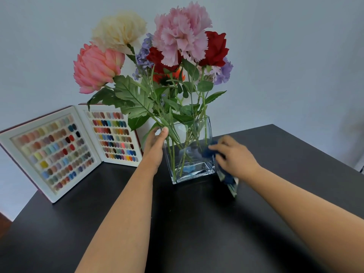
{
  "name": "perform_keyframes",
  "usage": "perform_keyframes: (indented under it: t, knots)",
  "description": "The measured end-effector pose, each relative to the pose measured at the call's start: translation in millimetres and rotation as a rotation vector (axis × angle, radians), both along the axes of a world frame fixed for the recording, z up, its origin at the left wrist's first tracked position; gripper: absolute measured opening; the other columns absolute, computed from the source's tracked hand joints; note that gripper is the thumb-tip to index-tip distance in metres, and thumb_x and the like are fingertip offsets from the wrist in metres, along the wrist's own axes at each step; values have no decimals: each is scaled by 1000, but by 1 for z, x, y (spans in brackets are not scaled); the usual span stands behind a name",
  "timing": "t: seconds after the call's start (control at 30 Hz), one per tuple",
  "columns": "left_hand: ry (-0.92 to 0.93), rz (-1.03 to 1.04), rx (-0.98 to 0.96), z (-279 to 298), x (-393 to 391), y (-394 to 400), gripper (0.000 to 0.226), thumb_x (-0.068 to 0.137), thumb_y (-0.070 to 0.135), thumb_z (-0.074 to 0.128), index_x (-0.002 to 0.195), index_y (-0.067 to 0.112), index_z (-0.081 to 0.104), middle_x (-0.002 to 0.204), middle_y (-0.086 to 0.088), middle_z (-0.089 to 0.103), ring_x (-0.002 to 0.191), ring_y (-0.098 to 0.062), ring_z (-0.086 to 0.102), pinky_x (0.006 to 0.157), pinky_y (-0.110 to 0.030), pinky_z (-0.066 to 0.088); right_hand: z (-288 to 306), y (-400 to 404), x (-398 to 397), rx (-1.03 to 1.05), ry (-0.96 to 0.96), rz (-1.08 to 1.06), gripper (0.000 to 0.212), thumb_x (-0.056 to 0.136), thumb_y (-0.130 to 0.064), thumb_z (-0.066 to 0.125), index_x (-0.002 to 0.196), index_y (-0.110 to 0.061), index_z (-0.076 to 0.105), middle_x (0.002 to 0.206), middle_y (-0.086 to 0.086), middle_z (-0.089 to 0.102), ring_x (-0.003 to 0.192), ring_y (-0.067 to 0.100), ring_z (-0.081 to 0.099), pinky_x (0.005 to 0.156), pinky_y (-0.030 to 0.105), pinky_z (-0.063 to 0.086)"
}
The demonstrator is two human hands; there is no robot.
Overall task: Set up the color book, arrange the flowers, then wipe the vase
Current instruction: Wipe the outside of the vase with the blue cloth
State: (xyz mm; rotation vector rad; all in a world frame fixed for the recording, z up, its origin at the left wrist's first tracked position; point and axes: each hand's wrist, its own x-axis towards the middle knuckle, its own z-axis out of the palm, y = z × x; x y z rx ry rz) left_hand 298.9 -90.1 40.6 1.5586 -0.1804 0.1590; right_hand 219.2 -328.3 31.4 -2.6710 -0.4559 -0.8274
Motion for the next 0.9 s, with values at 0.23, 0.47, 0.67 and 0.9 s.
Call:
perform_keyframes:
  t: [0.23,0.47,0.67,0.9]
  knots:
    - [6,-16,-32,0,0,0,83,71,67,59,140,23,42,132,5,53,114,-3,50,87,-21,38,41,56,16,233,-206,59,31,84,-9,64,115,-10,66,104,13,59,75,29,61,60,36,52]
    - [4,-12,-10,0,2,1,82,72,67,56,141,25,40,127,11,51,102,15,46,76,-10,34,-4,75,11,-92,-170,225,34,75,4,70,109,4,67,87,23,61,55,33,56,39,40,50]
    - [-3,10,19,-1,-1,1,82,71,69,54,141,29,40,119,19,51,95,20,45,71,-5,33,-35,70,4,-363,51,255,39,85,-6,63,124,-6,59,105,16,55,79,29,59,54,44,54]
    - [5,2,26,4,0,0,83,70,70,55,140,29,40,117,19,51,103,7,47,82,-17,32,-12,64,9,-127,108,164,35,88,-17,58,122,-18,64,109,6,54,84,25,59,68,35,51]
